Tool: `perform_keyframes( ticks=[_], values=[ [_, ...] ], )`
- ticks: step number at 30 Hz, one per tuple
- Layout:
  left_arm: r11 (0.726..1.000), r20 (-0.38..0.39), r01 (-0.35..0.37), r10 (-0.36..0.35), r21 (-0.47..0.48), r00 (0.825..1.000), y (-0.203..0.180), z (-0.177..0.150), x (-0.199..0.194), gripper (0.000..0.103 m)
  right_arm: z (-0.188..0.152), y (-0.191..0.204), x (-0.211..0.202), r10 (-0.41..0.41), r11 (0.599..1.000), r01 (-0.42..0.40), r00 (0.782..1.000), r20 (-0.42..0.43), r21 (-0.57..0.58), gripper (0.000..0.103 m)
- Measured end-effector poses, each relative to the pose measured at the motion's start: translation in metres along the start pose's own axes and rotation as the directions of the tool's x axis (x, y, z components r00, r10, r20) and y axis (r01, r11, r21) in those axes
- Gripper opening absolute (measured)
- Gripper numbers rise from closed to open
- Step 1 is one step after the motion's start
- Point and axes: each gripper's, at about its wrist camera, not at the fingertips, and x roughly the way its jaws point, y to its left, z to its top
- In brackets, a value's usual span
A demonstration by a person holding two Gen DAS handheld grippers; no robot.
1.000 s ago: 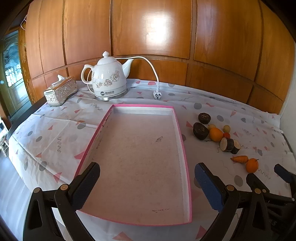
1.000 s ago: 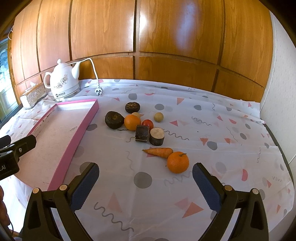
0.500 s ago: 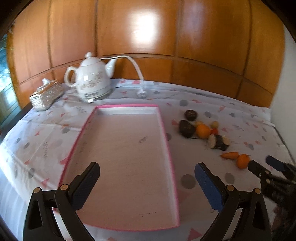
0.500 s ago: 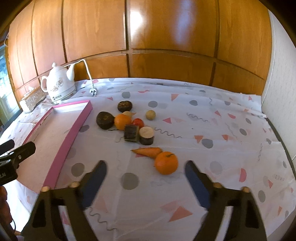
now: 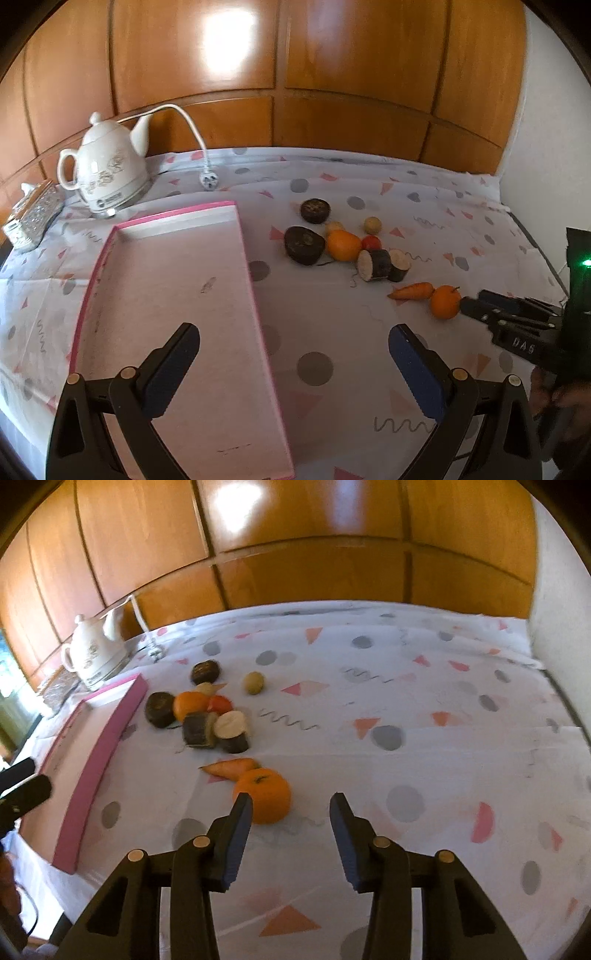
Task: Organize fruits
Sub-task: 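Grasp the dark cylindrical slice with the left tool while the right tool grasps a mandarin orange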
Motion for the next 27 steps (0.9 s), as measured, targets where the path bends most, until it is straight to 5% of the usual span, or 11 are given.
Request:
perform_keyframes(
  ticks=[5,8,12,27],
  values=[
    [1.0,-0.037,0.018,-0.018,-0.001,0.999,-0.007,0.006,0.016,0.102,-0.001,0.015,0.023,0.013,0.998,-0.014,1.0,-0.028,-0.057,0.046],
    [1.0,-0.048,0.03,-0.03,0.001,0.998,-0.012,0.011,0.025,0.091,-0.002,0.016,0.035,0.014,0.999,-0.016,0.999,-0.044,-0.047,0.043],
    [0.998,-0.089,0.061,-0.062,-0.019,0.994,-0.019,0.019,0.045,0.058,-0.003,0.015,0.034,-0.012,0.999,0.012,1.0,-0.014,-0.048,0.04],
    [0.987,-0.163,0.151,-0.159,-0.061,0.974,-0.056,0.054,0.105,0.053,-0.008,0.003,0.036,-0.053,0.997,0.052,0.999,-0.002,-0.051,0.041]
  ],
)
